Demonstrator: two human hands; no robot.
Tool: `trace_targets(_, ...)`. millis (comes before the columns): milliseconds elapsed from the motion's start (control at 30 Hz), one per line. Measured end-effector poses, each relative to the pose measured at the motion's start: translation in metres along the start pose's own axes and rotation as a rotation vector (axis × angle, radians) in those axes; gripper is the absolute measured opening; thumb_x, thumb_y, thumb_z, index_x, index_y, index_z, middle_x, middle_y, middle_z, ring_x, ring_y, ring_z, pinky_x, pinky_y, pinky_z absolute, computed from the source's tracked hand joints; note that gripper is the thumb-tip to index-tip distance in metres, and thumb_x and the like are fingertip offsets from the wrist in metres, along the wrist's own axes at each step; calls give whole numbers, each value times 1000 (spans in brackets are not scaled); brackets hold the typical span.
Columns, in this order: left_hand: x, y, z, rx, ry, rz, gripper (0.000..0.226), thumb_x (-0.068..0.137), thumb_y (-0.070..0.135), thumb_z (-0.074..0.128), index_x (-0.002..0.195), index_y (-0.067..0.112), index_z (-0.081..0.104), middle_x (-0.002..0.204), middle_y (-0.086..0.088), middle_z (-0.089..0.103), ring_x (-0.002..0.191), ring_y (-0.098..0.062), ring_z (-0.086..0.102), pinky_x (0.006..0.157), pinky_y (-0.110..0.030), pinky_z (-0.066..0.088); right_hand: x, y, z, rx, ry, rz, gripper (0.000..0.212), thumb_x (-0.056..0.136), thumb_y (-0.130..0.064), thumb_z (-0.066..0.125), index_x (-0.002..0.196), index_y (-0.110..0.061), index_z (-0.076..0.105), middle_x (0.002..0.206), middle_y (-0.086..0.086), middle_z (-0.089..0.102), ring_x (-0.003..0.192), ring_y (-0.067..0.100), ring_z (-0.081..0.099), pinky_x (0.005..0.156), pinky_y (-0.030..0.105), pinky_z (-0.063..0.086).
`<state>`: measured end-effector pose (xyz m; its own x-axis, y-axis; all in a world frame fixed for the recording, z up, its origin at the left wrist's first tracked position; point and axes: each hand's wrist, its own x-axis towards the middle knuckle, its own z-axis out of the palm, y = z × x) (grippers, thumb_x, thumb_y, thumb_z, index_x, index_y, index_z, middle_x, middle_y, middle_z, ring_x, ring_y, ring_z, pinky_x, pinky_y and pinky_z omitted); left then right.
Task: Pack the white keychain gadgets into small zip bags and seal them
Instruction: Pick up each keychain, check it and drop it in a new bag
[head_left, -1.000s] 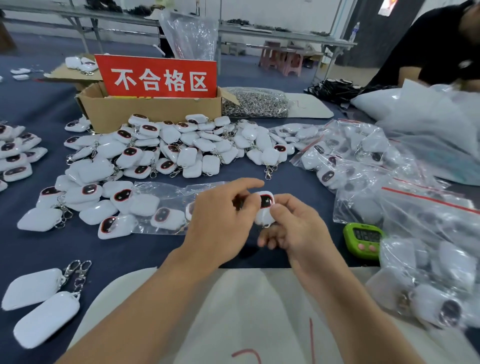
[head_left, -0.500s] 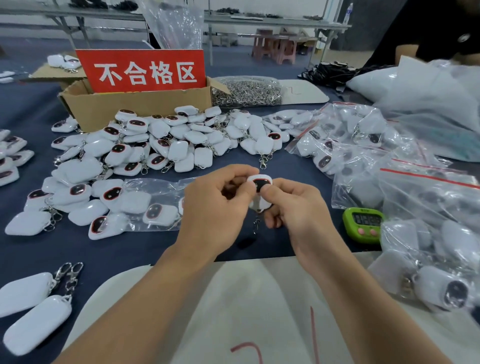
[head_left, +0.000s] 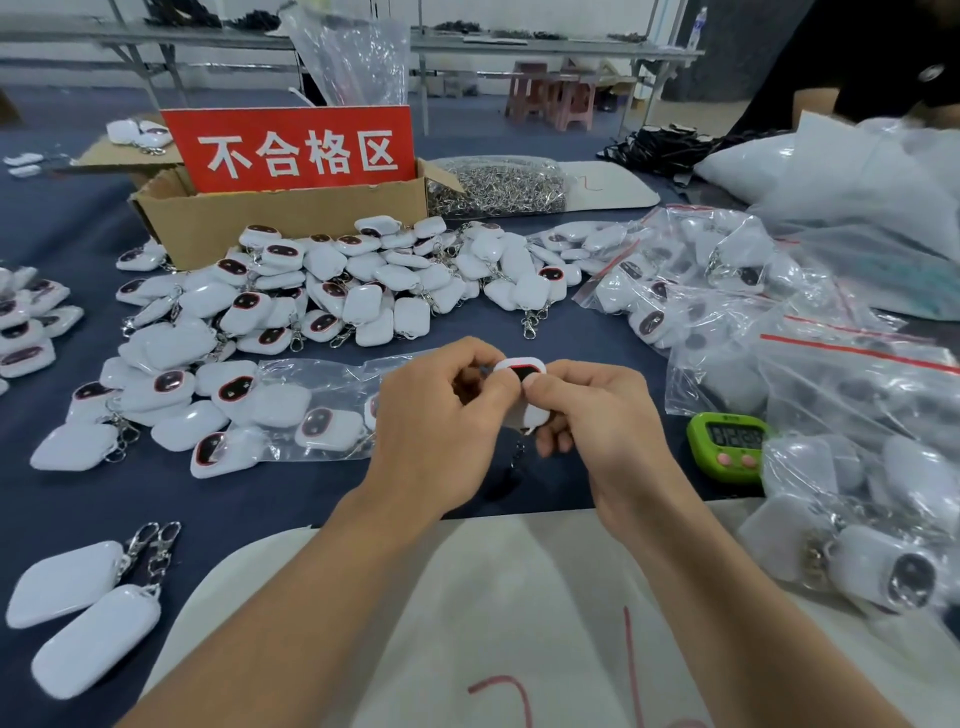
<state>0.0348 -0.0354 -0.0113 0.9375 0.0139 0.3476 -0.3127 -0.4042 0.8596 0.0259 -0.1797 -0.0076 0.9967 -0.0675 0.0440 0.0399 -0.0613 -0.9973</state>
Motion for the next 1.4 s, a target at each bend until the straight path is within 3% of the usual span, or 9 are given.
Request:
trace_targets(233, 0, -1, 3, 64, 45, 19, 24, 89, 35, 62, 70, 20, 60, 60, 1, 58, 59, -15, 51, 57, -30, 39, 3, 1, 3, 43, -63, 31, 17, 64, -13, 64, 76, -4, 72, 61, 6, 63, 51, 16, 51, 49, 18, 41)
trace_targets(400, 0, -3, 6, 117, 34, 9, 22, 96, 29, 61, 75, 23, 59, 60, 4, 57, 61, -12, 50, 57, -24, 34, 4, 3, 4, 18, -66, 30, 26, 72, 2, 61, 91, -8, 76, 60, -2, 64, 52, 13, 49, 50, 17, 41)
trace_targets(700, -1, -4, 6, 126, 24, 44, 21, 97, 38, 52, 81, 26, 58, 64, 9, 56, 69, -10, 53, 58, -20, 32, 3, 0, 3, 1, -64, 30, 18, 72, -14, 68, 89, -13, 73, 60, 5, 63, 50, 16, 51, 49, 18, 41)
trace_targets(933, -1, -4, 7, 136, 8, 59, 20, 99, 39, 58, 82, 29, 61, 65, 10, 58, 68, -10, 53, 58, -19, 33, 1, -2, 5, 19, 9, 28, 16, 85, 4, 66, 86, -11, 72, 56, -4, 64, 40, 3, 43, 41, 14, 35)
trace_targets(1033, 0, -5, 7, 86, 33, 56, 3, 94, 36, 63, 97, 34, 63, 75, 11, 64, 73, -9, 58, 62, -17, 39, 1, 1, 5, -69, 37, -21, 15, 90, -4, 67, 84, -17, 72, 56, -1, 63, 44, 8, 42, 46, 22, 36)
trace_targets(1167, 4, -4, 4, 173, -6, 138, 43, 89, 27, 71, 128, 41, 59, 105, 20, 62, 102, -1, 54, 85, -15, 40, 2, 7, 0, -375, 117, -129, 13, 96, -24, 69, 87, -31, 76, 58, 3, 65, 48, 17, 48, 48, 29, 41)
trace_targets(1233, 5, -4, 4, 257, -4, 198, 38, 86, 21, 75, 121, 36, 67, 112, 20, 63, 108, -2, 52, 95, -24, 41, -1, 6, -1, -469, 145, -168, 17, 95, -23, 71, 89, -37, 79, 62, -4, 70, 54, 19, 60, 53, 31, 50)
trace_targets(1300, 5, -6, 4, 328, 53, 238, 23, 83, 23, 80, 101, 35, 73, 98, 19, 69, 97, -3, 55, 93, -30, 40, -2, 6, -1, -507, 190, -188, 22, 91, -15, 71, 87, -35, 80, 64, -9, 72, 58, 16, 66, 60, 34, 54)
trace_targets(1400, 5, -8, 4, 367, 127, 242, 14, 78, 32, 84, 84, 34, 72, 76, 17, 64, 84, 4, 50, 86, -19, 29, -1, 5, -2, -481, 273, -197, 29, 86, -8, 74, 77, -36, 76, 65, -15, 72, 59, 8, 68, 58, 24, 55)
